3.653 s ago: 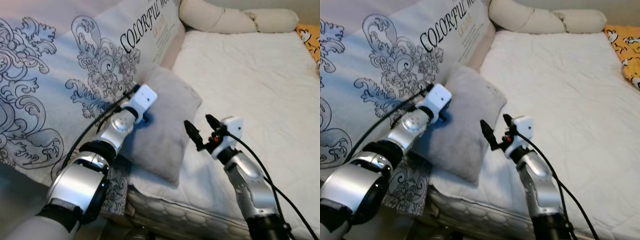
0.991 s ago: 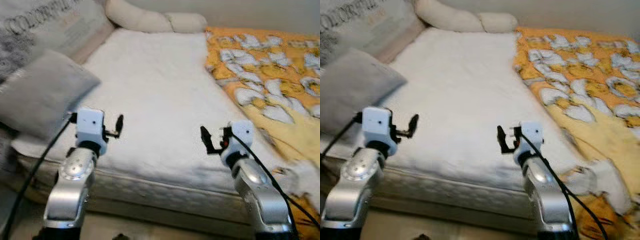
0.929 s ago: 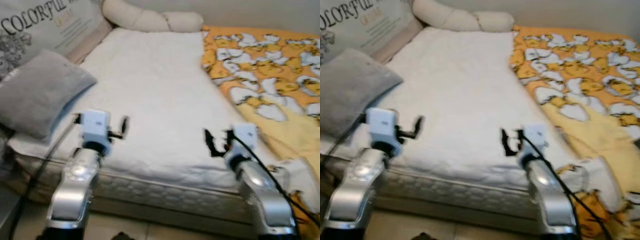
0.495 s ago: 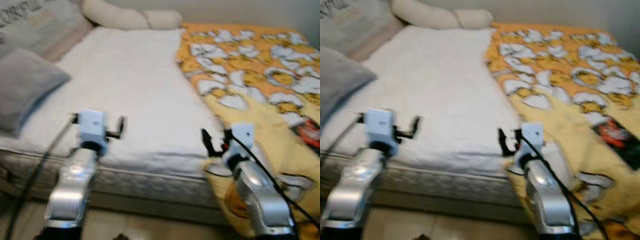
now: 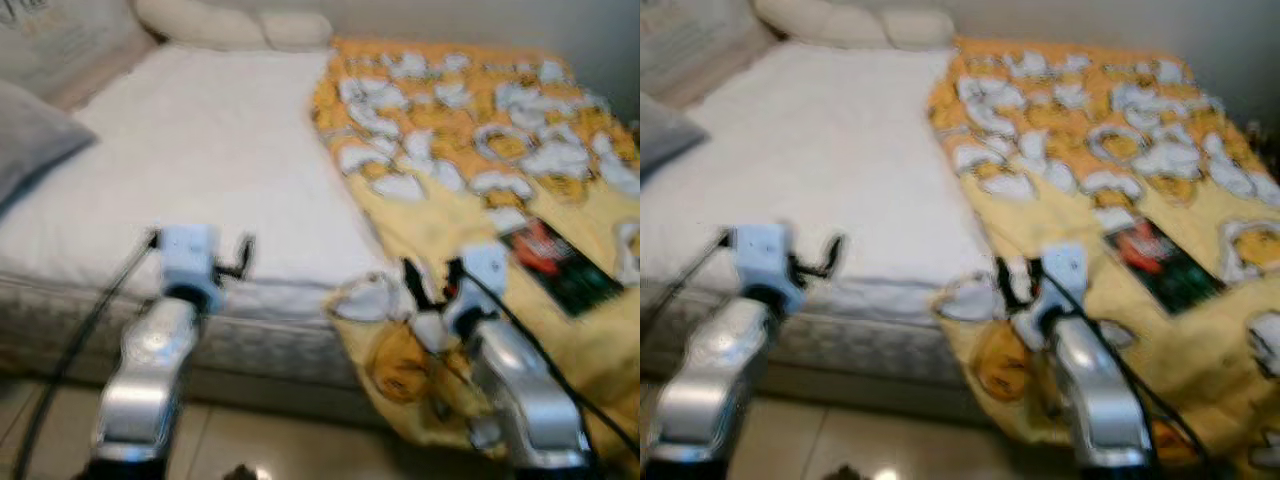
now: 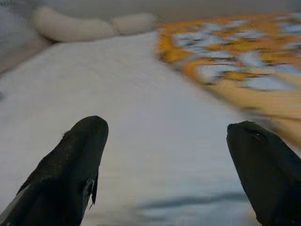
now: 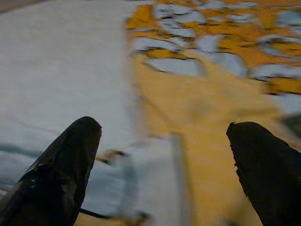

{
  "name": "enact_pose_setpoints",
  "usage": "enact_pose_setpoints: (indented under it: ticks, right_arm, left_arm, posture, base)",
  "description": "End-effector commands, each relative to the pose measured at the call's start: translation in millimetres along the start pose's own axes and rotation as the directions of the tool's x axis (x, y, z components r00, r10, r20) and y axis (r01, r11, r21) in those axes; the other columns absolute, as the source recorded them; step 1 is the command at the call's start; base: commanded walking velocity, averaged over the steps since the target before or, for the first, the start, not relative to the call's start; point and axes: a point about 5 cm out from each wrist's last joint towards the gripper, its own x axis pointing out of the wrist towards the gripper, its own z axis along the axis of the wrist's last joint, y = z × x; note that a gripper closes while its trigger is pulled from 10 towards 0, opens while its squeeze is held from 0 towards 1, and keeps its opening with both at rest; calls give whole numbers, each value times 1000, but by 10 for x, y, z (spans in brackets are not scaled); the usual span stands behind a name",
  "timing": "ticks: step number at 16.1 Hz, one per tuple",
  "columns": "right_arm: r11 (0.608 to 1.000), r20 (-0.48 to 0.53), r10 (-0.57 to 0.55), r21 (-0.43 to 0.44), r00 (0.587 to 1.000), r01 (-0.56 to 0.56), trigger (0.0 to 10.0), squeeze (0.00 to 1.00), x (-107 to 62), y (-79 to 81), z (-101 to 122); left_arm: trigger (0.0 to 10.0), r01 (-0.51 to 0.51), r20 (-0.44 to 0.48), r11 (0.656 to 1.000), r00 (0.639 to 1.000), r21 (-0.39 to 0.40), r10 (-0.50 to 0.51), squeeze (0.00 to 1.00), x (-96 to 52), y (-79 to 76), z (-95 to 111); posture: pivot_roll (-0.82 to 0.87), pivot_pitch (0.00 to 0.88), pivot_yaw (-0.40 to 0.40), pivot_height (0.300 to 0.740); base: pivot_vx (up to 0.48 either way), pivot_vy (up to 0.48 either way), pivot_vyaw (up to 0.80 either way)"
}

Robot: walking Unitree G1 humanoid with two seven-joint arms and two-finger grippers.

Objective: Clean up the room

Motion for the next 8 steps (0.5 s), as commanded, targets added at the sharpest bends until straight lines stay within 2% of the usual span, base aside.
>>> enact_pose_setpoints:
  ticks: [1, 5, 8]
  right_arm:
    - [1000, 35, 11, -3, 999, -11, 10000, 1000, 15, 21, 72]
    - [998, 31, 49, -27, 998, -48, 10000, 1000, 3, 62, 73]
    - [998, 24, 53, -33, 998, -52, 10000, 1000, -11, 45, 61]
  left_arm:
    - [10000, -19, 14, 1000, 1000, 18, 18, 718, -8, 71, 37]
    - [10000, -17, 8, 1000, 1000, 19, 17, 718, -18, 82, 17]
    - [10000, -20, 6, 1000, 1000, 17, 20, 714, -23, 76, 11]
  posture:
    - [47, 0, 21, 740]
    - [42, 0, 21, 740]
    - [41, 0, 16, 740]
  base:
    - [0, -428, 0]
    - [0, -428, 0]
    - [0, -430, 800]
